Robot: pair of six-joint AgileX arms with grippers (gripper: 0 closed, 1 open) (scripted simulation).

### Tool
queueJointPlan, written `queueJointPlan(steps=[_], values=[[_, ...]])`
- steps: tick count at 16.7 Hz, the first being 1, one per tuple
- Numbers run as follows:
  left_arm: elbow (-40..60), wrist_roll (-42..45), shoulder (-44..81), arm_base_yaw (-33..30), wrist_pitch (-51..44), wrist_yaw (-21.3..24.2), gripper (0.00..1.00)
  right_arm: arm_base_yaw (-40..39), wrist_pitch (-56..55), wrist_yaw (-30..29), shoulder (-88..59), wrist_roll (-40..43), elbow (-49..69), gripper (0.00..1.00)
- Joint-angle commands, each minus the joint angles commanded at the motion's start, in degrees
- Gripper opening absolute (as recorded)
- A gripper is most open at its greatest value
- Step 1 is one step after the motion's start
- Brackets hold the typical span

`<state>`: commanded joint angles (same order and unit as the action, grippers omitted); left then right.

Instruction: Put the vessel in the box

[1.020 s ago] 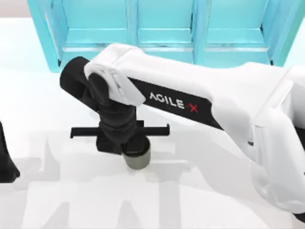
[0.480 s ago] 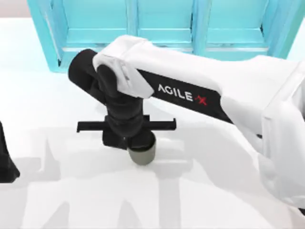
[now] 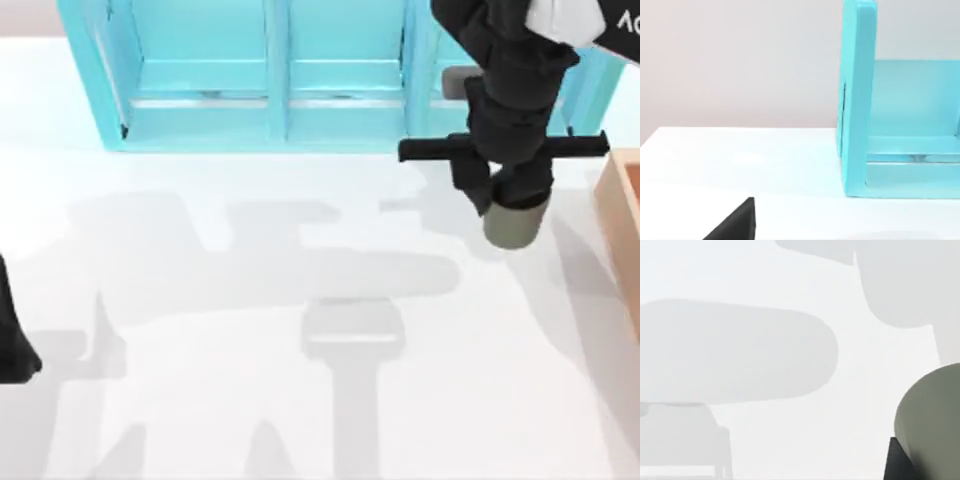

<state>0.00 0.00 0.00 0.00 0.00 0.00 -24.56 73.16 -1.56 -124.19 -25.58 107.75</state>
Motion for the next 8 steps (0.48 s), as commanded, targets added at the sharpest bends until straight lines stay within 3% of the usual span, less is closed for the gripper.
queueJointPlan(steps=[5,8], values=[[0.00,0.00,0.00,0.00,0.00,0.00,1.00,22.83,1.48,2.37,13.30,23.83,-8.32,0.00],[0.00,0.00,0.00,0.00,0.00,0.00,1.00,33.12,3.56,3.25,21.81,33.79,-15.17,0.00]])
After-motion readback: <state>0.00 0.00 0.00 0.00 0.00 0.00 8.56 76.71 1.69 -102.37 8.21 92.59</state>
